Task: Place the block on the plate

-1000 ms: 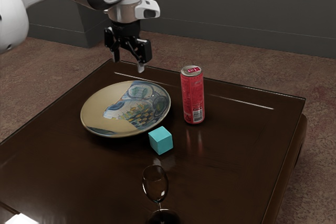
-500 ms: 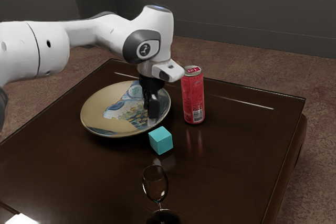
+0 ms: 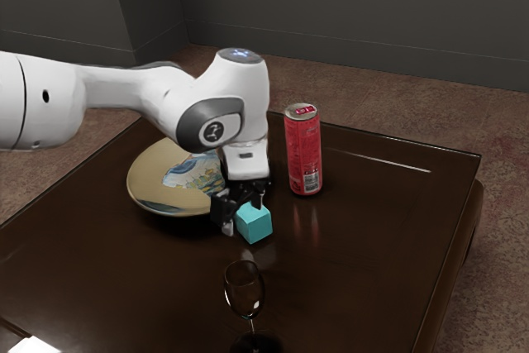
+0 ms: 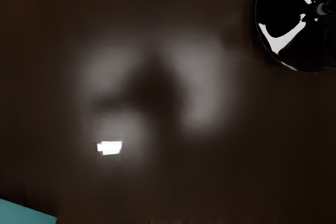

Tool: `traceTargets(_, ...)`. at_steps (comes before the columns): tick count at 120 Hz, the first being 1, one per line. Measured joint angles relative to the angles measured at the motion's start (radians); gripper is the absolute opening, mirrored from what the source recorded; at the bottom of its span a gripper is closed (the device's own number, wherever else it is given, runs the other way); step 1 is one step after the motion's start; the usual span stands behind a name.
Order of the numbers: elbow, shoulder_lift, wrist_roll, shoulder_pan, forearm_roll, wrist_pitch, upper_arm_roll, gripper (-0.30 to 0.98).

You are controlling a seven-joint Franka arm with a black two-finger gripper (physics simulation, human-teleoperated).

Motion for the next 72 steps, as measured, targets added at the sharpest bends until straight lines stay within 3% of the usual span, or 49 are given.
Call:
traceTargets(11,0.001,0.027,0.070,-0.010,-0.004,0.018,0.005,0.69)
traceTargets(25,0.028,0.126,0.105,0.063,-0.009,0.110,0.009,0.69)
traceTargets(46,0.095,0.249,0.147,0.089,0.065,0.239,0.010,0.69)
traceTargets(72,0.115,0.307,0.185,0.108,0.117,0.346,0.027,0.69)
